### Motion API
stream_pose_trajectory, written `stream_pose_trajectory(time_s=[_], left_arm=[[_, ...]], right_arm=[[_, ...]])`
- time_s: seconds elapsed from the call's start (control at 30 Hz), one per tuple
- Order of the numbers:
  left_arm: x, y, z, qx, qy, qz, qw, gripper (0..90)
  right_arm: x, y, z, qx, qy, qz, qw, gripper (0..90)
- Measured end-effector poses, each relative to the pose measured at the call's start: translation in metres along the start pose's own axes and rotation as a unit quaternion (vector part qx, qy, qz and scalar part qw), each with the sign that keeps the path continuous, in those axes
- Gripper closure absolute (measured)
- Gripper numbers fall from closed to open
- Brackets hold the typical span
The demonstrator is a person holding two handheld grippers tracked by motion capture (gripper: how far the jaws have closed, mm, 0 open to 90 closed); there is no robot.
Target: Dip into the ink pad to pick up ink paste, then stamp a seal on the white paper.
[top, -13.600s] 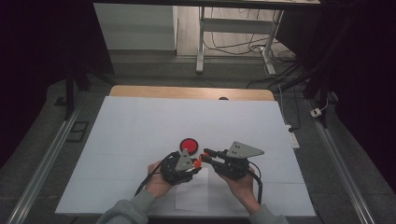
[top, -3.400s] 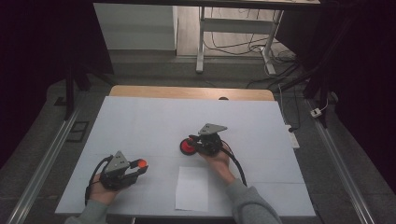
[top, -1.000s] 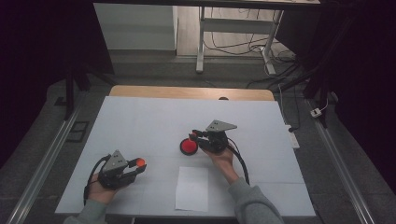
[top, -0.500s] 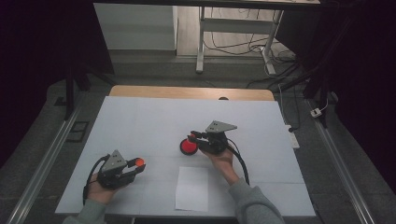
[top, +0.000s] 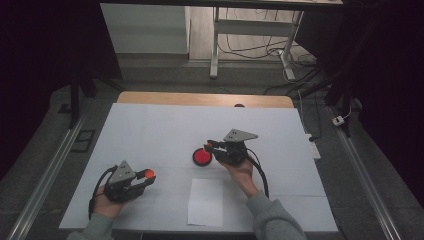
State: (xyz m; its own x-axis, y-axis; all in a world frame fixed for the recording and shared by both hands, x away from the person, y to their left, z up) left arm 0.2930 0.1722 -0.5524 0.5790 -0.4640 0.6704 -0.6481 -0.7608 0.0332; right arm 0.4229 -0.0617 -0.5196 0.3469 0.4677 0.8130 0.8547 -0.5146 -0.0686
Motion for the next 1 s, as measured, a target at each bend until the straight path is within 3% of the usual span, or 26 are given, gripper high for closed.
stream_pose_trajectory(time_s=[1.0], left_arm=[[0.0, -0.001, 0.001, -0.001, -0.001, -0.002, 1.0, 65.1]], right_arm=[[-0.006, -0.001, -0.023, 0.0, 0.0, -0.003, 1.0, 72.4]])
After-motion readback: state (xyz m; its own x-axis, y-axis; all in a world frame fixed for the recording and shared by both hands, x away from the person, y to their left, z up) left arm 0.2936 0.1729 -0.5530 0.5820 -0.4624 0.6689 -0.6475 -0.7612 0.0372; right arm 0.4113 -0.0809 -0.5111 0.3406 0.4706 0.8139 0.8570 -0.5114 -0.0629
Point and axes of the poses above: each handheld gripper's, and its own axes: z roughly forward along the jaws, x roughly out of its top, y roughly to its right, the point moved 8 cm from there along z, roughly forward along the jaws, and after that the axes turned 12 degrees about -y, right-handed, at the moved point
